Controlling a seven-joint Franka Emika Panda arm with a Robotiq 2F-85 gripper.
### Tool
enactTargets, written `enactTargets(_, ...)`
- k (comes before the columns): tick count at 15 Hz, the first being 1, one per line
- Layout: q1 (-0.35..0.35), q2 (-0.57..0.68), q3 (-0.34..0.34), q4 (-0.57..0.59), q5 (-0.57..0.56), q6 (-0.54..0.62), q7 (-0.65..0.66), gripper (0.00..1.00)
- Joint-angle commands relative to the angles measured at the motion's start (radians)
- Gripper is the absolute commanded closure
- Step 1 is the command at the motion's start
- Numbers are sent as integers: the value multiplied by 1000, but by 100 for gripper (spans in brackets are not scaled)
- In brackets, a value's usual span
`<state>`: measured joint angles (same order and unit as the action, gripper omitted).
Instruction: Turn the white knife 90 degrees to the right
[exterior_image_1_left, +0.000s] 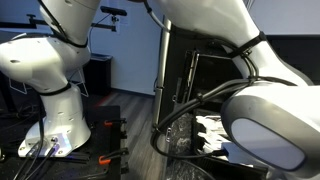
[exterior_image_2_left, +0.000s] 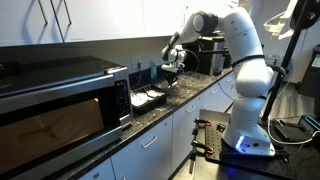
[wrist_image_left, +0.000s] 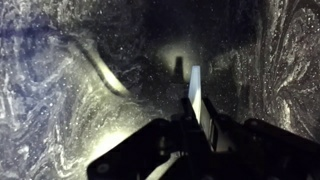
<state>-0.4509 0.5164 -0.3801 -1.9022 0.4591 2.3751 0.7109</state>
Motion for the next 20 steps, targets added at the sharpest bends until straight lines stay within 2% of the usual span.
enactTargets(1,-8,26,5,38,24,-10,68,97)
enactTargets(9,-17,99,6,111,16,-15,240,97)
enactTargets(20,-50,187,28,197,28,-19,272,97)
